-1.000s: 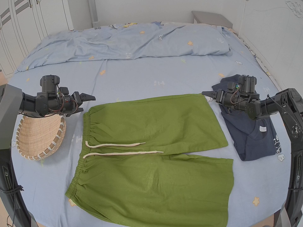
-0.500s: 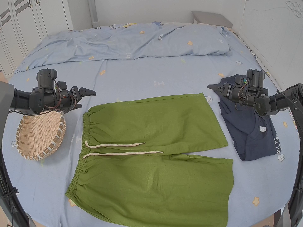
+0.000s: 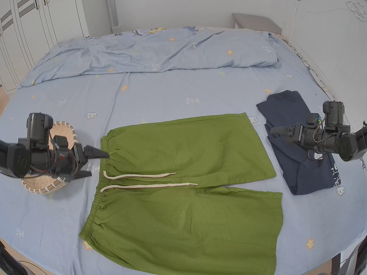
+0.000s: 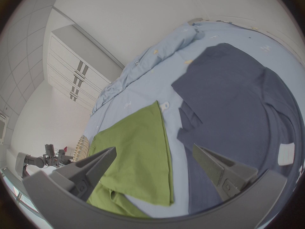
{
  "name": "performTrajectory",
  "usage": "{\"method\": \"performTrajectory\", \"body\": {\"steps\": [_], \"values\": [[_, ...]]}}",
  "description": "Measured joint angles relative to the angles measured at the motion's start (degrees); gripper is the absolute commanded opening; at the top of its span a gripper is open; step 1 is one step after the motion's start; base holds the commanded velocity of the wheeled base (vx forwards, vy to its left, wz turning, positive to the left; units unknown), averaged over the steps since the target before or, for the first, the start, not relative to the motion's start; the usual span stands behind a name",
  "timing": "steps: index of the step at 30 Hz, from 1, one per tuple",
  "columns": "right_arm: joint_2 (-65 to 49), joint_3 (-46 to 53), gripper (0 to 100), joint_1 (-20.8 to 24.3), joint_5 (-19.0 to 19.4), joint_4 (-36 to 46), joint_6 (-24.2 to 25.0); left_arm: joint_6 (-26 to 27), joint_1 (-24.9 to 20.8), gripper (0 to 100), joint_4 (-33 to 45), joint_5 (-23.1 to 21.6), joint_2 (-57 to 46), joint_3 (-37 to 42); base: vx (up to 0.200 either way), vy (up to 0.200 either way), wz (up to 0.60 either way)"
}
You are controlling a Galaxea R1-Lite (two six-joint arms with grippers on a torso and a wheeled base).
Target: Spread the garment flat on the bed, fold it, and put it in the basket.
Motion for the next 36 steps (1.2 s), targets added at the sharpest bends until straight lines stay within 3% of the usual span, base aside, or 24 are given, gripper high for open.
{"method": "performTrajectory", "body": {"steps": [9,14,23,36], "values": [[-10.5,18.1,100,-0.2,-0.1,-5.1,0.2,0.4,5.6,100,-2.7,-6.4,-10.7,23.7,0.0,0.0,0.0],[-15.5,24.3,100,1.0,-0.2,-6.7,0.1,6.2,11.2,100,-5.4,-8.7,-14.8,32.5,0.0,0.0,0.0],[-19.5,27.0,100,1.8,-0.3,-7.4,-0.1,17.9,14.9,100,-6.6,-9.5,-10.2,36.5,0.0,0.0,0.0],[-21.2,27.4,100,2.4,-0.3,-7.5,0.0,17.3,14.7,100,-7.8,-10.9,-4.6,35.5,0.0,0.0,0.0]]}}
